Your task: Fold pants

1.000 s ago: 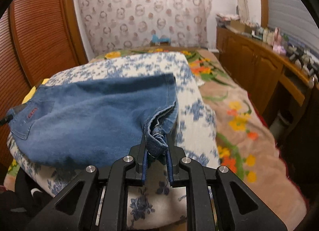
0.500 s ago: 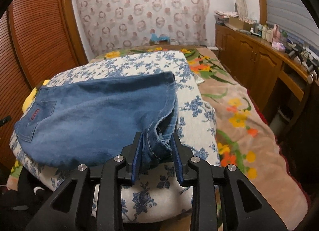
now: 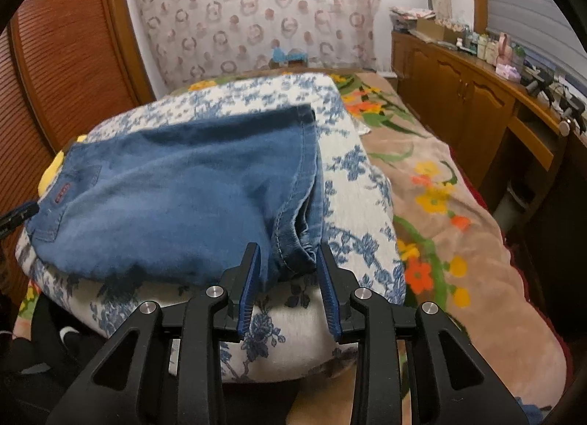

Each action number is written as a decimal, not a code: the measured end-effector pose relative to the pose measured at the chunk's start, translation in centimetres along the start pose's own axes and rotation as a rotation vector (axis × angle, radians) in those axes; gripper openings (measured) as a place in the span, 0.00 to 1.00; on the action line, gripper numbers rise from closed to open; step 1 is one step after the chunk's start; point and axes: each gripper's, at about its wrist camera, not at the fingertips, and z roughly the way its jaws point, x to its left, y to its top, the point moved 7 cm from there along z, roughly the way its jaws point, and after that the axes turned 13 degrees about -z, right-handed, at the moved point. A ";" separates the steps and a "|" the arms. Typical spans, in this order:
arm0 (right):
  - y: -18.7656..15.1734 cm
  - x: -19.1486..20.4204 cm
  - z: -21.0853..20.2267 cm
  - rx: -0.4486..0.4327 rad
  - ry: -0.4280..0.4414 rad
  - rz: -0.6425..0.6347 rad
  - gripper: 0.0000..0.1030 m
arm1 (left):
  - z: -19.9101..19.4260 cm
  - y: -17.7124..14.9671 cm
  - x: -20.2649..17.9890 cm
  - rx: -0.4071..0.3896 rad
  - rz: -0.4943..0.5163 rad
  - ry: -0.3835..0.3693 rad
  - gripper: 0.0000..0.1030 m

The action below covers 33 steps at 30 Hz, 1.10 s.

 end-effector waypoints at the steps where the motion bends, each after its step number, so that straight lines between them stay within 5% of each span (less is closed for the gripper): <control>1: -0.1 0.0 0.1 0.001 -0.002 -0.002 0.30 | 0.1 0.0 -0.4 0.000 0.011 0.000 0.56; 9: 0.6 0.5 -1.1 -0.053 0.018 -0.032 0.06 | 1.2 -0.8 -3.5 0.055 0.058 -0.044 0.56; 19: 6.7 4.1 -3.4 -0.178 0.103 -0.116 0.03 | -0.6 0.0 -5.1 0.037 0.065 -0.087 0.56; 33: 17.4 17.6 -5.0 -0.333 0.330 -0.347 0.03 | -3.4 2.0 -1.7 -0.022 -0.003 -0.047 0.56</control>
